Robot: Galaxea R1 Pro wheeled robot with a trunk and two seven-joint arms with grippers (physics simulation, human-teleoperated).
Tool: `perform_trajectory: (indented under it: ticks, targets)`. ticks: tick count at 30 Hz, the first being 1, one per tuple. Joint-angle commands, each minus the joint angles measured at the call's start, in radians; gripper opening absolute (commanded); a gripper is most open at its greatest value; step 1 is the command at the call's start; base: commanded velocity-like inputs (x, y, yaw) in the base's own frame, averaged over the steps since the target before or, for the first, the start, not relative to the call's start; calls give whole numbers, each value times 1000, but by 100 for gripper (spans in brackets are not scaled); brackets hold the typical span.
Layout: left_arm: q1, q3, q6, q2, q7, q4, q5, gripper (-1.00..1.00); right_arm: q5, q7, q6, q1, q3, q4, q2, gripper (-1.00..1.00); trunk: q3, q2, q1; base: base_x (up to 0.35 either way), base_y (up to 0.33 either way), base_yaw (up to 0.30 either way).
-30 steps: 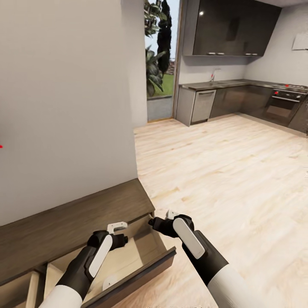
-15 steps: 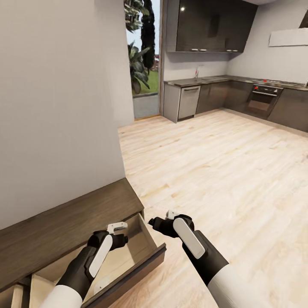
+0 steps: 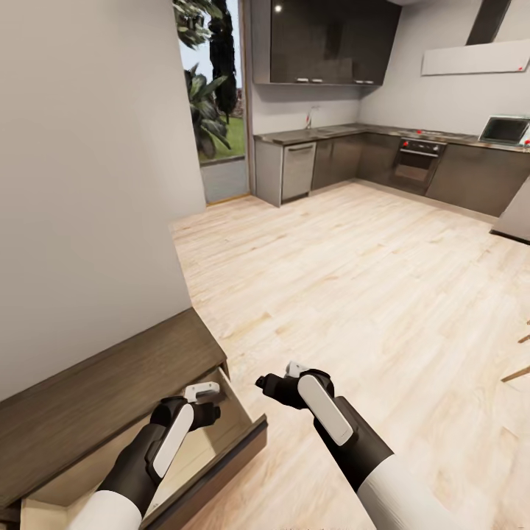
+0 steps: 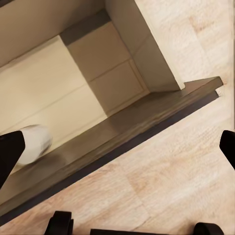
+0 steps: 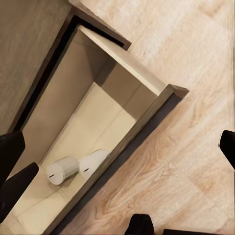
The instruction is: Place each of the two pumpkins and all three candles from the living room inside a cabinet in the living room (use any cabinet), then make sure every cabinet is closed, and position the cauldron so it is next to a table in the living room.
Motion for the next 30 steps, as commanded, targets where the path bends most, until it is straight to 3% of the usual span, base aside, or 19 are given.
perform_trajectory:
  ticks: [1, 30]
  targets:
    - [0, -1, 2, 0, 10, -1, 10, 100, -8, -9, 0, -1, 1, -1, 0, 100, -2, -1, 0, 0, 0, -230]
    - [0, -1, 2, 1, 10, -3, 11, 100, -8, -9, 3, -1, 1, -1, 0, 100, -29, -1, 0, 0, 0, -230]
